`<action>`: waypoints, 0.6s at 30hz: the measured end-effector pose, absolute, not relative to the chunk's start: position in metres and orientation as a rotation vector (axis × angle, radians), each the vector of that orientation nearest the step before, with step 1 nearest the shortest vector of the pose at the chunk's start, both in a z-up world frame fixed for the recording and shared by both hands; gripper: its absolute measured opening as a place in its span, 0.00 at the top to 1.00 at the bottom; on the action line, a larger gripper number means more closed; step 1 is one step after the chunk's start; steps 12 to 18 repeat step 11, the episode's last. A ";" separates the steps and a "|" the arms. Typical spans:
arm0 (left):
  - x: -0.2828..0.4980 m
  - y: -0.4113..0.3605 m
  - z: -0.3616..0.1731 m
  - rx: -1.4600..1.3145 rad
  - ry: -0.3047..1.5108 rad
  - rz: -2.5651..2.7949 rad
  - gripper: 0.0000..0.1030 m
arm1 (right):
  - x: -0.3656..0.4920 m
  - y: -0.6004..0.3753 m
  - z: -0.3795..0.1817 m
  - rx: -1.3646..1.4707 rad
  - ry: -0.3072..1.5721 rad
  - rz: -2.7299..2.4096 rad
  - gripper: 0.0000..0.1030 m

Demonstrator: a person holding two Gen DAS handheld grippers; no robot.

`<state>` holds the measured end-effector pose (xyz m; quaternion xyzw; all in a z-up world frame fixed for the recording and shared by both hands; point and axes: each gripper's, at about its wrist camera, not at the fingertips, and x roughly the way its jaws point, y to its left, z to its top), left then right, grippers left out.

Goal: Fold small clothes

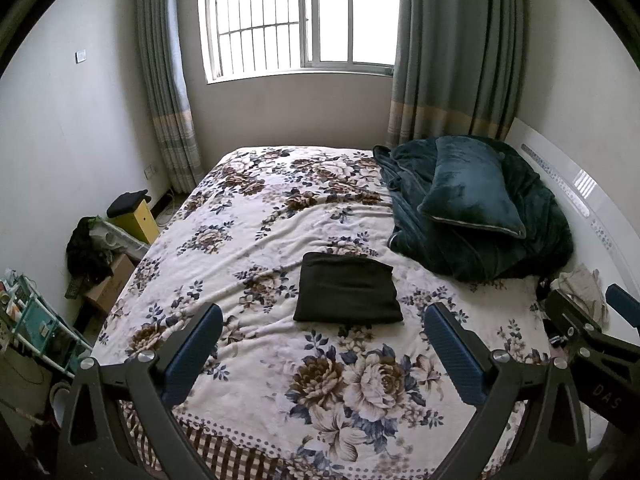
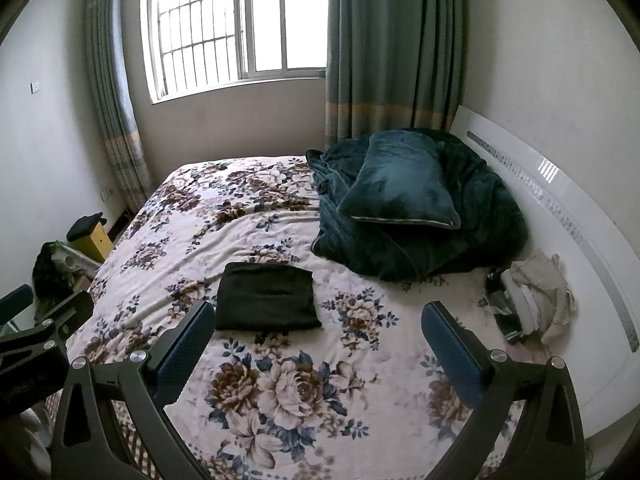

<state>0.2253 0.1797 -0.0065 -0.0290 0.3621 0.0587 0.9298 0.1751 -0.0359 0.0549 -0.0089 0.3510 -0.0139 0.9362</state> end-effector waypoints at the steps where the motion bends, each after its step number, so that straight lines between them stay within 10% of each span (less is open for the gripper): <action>1: 0.225 0.179 -0.007 -0.061 0.740 0.122 0.00 | 0.175 -0.036 0.055 -0.016 0.718 -0.028 0.00; 18: 0.220 0.184 -0.006 -0.061 0.729 0.139 0.00 | 0.174 -0.036 0.054 -0.016 0.717 -0.028 0.00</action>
